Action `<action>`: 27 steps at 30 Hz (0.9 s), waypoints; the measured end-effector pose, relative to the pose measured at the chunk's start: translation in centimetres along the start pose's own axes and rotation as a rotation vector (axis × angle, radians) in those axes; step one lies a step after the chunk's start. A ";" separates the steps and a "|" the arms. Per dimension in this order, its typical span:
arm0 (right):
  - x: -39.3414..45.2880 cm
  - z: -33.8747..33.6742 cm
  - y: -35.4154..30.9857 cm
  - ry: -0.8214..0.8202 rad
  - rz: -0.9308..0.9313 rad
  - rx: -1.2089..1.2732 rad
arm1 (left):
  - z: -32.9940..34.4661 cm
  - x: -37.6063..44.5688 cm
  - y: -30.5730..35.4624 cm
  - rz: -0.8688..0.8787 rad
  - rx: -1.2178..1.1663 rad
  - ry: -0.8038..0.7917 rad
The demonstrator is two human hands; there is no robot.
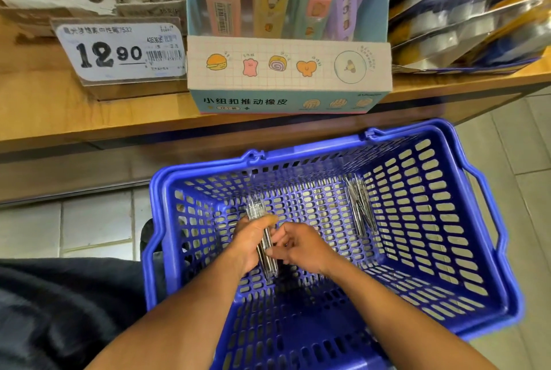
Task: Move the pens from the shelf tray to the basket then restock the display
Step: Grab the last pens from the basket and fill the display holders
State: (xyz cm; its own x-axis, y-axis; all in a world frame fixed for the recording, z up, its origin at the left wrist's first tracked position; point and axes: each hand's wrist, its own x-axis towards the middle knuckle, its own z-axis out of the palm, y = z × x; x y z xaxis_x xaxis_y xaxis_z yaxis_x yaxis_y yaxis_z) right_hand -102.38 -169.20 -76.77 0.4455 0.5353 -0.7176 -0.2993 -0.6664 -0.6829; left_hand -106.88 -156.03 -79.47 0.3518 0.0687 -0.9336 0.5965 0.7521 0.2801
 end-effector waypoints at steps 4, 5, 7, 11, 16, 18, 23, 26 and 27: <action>1.4 -4.1 1.6 0.189 0.044 0.000 | -0.1 0.1 0.0 0.005 0.082 0.043; 1.9 -5.6 2.5 0.345 0.079 -0.057 | 0.0 0.0 0.0 0.001 0.098 0.036; 2.8 -8.5 4.7 0.644 0.210 -0.242 | 0.0 -0.1 0.1 0.004 0.119 0.023; 2.7 -11.3 8.1 0.703 0.431 -0.570 | -0.2 -0.2 0.1 0.016 0.107 0.031; 2.9 -11.5 9.6 0.604 0.491 -0.828 | -0.4 0.2 -0.1 0.023 0.104 0.027; 3.2 -11.2 9.4 0.626 0.495 -0.818 | -0.3 0.1 -0.1 0.014 0.104 0.026; 2.8 -9.1 7.0 0.476 0.290 -0.415 | -0.1 0.2 0.0 0.015 0.095 0.063; 2.0 -6.5 4.5 0.251 0.123 -0.247 | -0.1 0.0 -0.1 0.031 0.074 0.045; 1.8 -5.6 3.6 0.173 0.085 -0.218 | -0.1 -0.1 -0.1 0.043 0.069 0.028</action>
State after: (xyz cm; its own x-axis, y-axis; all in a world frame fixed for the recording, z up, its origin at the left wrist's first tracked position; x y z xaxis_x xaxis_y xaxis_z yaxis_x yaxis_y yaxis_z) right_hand -97.89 -173.54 -79.71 0.5695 0.3888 -0.7242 -0.1616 -0.8109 -0.5624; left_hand -107.01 -156.03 -79.42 0.3584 0.1197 -0.9259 0.6300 0.7009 0.3344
